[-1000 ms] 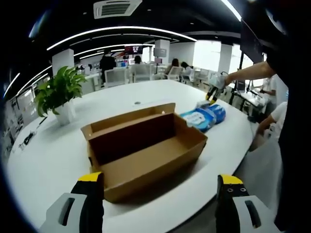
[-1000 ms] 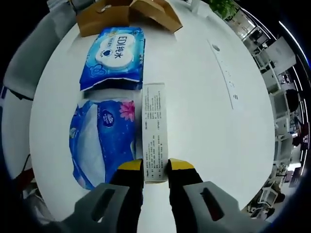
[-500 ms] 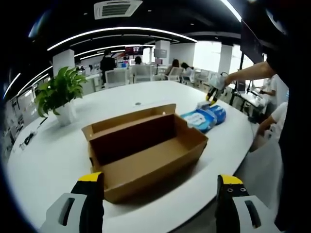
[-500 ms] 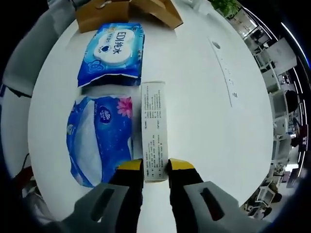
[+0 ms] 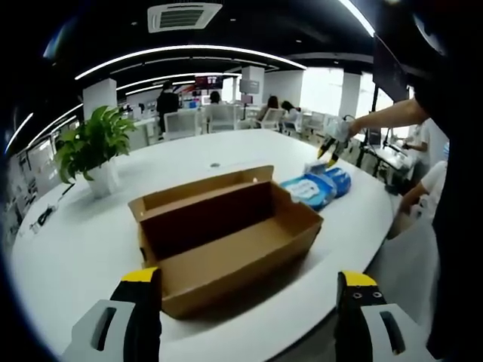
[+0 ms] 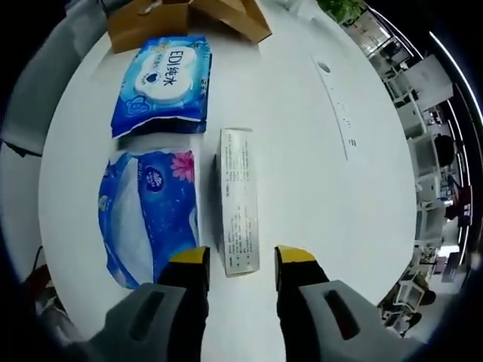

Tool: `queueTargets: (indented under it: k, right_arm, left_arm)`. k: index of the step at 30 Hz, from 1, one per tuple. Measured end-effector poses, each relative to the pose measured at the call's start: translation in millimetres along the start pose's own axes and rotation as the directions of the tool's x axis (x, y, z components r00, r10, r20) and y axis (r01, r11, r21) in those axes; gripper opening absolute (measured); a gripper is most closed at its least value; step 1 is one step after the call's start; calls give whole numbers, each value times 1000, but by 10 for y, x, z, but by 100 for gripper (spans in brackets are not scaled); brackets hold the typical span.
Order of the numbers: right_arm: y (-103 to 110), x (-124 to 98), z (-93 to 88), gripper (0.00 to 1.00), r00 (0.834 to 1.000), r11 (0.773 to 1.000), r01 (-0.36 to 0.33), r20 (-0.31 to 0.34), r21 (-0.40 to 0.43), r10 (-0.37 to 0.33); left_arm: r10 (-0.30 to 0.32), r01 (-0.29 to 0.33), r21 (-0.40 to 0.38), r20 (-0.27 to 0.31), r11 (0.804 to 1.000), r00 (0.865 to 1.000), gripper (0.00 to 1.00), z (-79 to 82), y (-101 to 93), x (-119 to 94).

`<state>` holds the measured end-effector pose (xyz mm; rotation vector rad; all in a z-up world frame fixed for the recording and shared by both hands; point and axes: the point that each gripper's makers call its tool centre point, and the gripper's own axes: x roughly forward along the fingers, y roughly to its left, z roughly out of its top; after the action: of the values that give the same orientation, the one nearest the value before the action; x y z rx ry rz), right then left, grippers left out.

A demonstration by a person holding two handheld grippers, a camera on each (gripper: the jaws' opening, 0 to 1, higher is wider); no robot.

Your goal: Operate the shoe box by opening the lid, removing the specified soft item, and placing it in the target area until the item is outside and the box remains undamaged.

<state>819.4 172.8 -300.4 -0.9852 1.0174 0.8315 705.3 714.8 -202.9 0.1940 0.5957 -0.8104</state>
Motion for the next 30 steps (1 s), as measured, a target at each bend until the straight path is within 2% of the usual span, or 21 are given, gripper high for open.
queueTargets:
  k: [8, 17, 26, 30]
  right_arm:
    - [-39, -78, 36, 39, 999, 999, 34, 24, 36, -35]
    - [-38, -239, 105, 47, 996, 992, 66, 51, 104, -72]
    - [12, -457, 315, 55, 983, 969, 96, 128, 227, -128]
    - [86, -579, 466, 59, 974, 954, 90, 175, 284, -144]
  left_arm:
    - [9, -9, 2, -3, 1000, 1000, 98, -27, 61, -36]
    - [22, -22, -9, 24, 1000, 999, 98, 2, 183, -93]
    - [28, -29, 7, 27, 1000, 999, 97, 0, 343, -126]
    - [48, -48, 21, 16, 999, 999, 96, -7, 416, -139]
